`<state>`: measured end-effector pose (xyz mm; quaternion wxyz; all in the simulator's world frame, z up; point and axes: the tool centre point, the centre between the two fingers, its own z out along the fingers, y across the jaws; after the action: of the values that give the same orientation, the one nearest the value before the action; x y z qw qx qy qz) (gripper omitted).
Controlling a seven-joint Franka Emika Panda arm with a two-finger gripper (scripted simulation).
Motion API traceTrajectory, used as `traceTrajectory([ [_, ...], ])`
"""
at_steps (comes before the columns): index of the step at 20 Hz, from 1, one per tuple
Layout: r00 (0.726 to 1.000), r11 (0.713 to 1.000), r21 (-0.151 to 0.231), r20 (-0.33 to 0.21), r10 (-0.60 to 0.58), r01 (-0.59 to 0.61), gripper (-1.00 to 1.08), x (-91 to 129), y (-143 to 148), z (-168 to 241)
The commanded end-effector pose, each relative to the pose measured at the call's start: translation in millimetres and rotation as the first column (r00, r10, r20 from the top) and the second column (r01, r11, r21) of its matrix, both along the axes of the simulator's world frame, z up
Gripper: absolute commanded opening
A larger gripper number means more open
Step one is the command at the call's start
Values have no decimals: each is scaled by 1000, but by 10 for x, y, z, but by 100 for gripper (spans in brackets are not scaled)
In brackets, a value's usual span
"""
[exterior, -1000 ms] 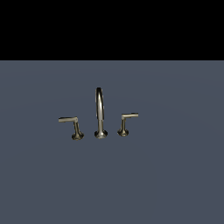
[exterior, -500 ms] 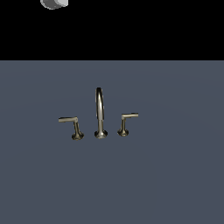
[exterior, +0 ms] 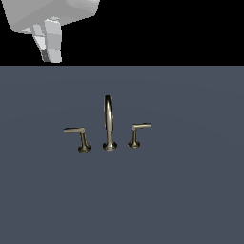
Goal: Turn on the faucet by rotating a designated handle.
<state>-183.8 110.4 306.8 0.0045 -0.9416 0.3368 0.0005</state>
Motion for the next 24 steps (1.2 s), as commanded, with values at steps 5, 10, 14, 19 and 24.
traceTrajectory([
  [5,993,993,4,-1,-121,121,-100,237,215,-352],
  [10,979,979,5,-2,-204,204,-100,421,345,-596],
  [14,965,965,6,-3,-264,264,-100,564,429,-775],
  [19,943,943,7,-3,-332,332,-100,735,511,-981],
  [24,919,919,6,-4,-395,395,-100,904,573,-1177],
])
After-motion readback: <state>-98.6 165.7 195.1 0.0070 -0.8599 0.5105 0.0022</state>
